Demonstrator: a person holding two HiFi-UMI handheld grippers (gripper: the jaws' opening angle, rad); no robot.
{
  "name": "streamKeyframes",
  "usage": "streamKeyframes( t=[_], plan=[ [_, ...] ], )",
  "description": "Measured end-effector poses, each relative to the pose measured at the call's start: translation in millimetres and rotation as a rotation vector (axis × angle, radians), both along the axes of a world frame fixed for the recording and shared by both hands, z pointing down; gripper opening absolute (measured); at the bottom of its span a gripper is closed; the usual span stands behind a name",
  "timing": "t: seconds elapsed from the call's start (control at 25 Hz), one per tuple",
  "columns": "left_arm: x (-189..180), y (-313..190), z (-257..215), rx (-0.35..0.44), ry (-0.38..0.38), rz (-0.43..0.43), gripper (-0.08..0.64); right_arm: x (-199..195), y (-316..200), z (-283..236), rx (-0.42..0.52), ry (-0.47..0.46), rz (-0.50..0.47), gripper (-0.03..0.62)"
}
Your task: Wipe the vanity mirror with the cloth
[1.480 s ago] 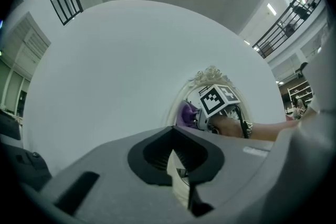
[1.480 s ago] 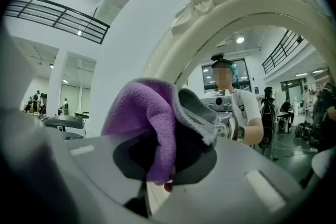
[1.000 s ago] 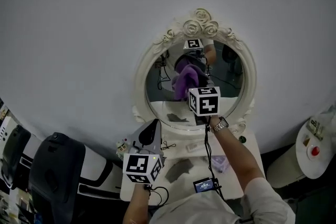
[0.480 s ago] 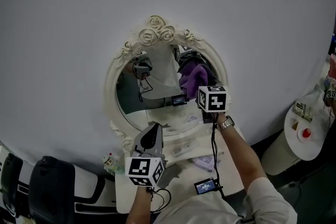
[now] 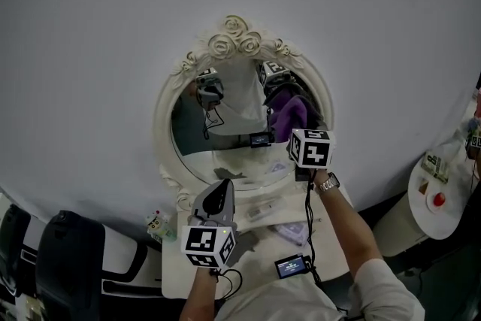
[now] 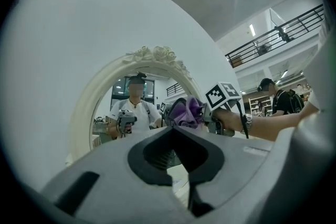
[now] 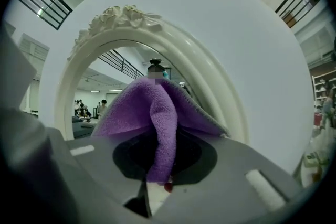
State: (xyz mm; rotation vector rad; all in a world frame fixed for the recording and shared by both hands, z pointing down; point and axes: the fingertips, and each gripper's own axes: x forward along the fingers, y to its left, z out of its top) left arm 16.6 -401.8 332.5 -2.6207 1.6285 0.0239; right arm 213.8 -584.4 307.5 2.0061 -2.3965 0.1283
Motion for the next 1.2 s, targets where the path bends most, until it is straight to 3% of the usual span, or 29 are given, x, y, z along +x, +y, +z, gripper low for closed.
streamKeyframes(
  t=[0.12, 0.32, 0.72, 0.96, 1.2],
  plan=[
    [-25.8, 4.9, 2.0, -0.006, 0.006, -0.055, 0.002, -53.9, 12.8, -1.6, 0.019, -0.014, -0.117, 0.06],
    [-67.4, 17.7, -0.9, 0.002, 0.01, -0.141, 0.002, -158.3, 27.5, 5.5, 0.03, 0.053, -0.287, 0.06],
    [-173.3, 65.7, -0.1, 0.012, 0.025, -0.377, 0.002, -313.2, 40.9, 47.0, -0.04, 0.113, -0.508, 0.06],
    [-210.3, 83.5, 6.3, -0.003, 0.029, -0.466, 0.002, -360.2, 40.6, 62.9, -0.062, 0.129, -0.545, 0.06],
    [-211.1, 79.9, 10.0, -0.014, 0.025, -0.46, 0.003, -361.3, 34.7, 66.7, -0.055, 0.121, -0.536, 0.06]
  ],
)
